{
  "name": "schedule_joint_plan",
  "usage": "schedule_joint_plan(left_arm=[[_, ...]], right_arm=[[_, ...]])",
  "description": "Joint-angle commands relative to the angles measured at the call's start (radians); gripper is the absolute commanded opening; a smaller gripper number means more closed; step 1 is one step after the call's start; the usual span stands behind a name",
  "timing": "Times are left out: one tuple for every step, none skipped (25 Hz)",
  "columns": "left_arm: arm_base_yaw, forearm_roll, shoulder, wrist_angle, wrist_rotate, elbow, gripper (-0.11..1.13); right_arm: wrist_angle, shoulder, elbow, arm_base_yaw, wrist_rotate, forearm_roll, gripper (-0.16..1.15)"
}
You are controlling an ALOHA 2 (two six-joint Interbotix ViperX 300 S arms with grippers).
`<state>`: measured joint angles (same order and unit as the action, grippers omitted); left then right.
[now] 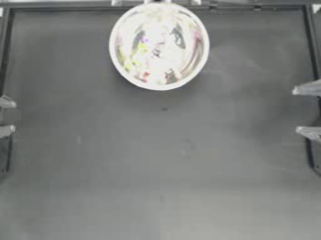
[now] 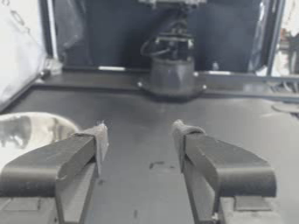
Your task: Put candies in bowl
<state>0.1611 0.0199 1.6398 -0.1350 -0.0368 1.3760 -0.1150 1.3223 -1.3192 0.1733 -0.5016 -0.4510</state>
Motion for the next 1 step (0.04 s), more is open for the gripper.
schedule_joint_plan(left_arm=[[0.003, -0.006, -0.011, 0.003, -0.002, -0.012, 0.86]], right_arm=[[0.005, 0.009, 0.009, 0.002, 0.0, 0.005, 0.99]])
